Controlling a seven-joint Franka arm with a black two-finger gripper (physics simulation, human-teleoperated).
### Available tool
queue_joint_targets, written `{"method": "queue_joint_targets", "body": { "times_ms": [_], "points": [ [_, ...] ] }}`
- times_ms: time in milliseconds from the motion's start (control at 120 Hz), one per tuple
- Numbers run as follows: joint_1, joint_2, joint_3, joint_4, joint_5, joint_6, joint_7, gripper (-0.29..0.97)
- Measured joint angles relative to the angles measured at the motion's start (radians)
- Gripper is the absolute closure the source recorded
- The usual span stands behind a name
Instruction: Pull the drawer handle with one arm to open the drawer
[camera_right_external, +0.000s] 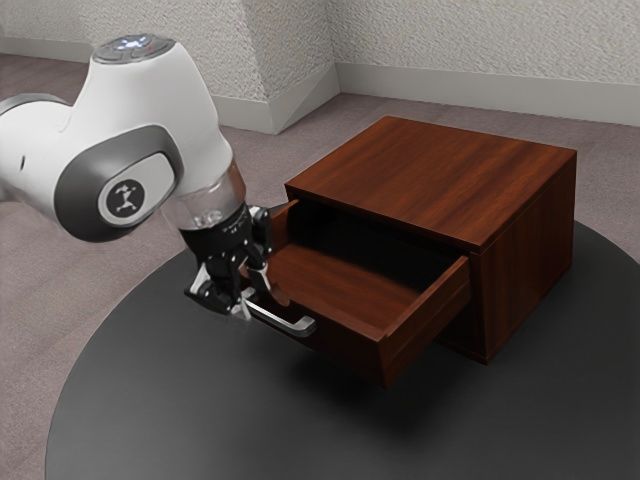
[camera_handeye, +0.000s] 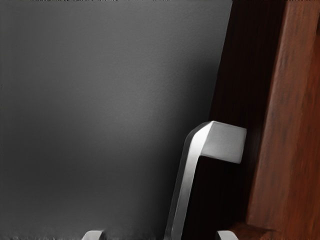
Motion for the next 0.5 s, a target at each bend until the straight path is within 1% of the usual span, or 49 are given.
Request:
{"method": "queue_joint_targets", "body": {
  "times_ms": [67, 167, 233, 292, 325, 367, 400, 450, 500],
  "points": [
    [-0.001, 0.009, -0.019, 0.036, -0.001, -0.021, 0.000, 0.40],
    [-0.006, 0.021, -0.055, 0.146, -0.024, -0.054, -0.001, 0.28],
    [-0.003, 0.040, -0.091, 0.279, -0.060, -0.109, -0.004, 0.21],
    [-0.012, 0.054, -0.162, 0.390, -0.087, -0.186, -0.005, 0.16],
    [-0.023, 0.070, -0.182, 0.459, -0.097, -0.236, 0.005, 0.14],
    [-0.029, 0.098, -0.174, 0.540, -0.094, -0.300, 0.047, 0.12],
    [-0.034, 0.133, -0.149, 0.597, -0.082, -0.342, 0.105, 0.11],
    [-0.032, 0.204, -0.095, 0.673, -0.070, -0.385, 0.226, 0.09],
    [-0.006, 0.240, -0.049, 0.696, -0.064, -0.388, 0.375, 0.08]
  ]
}}
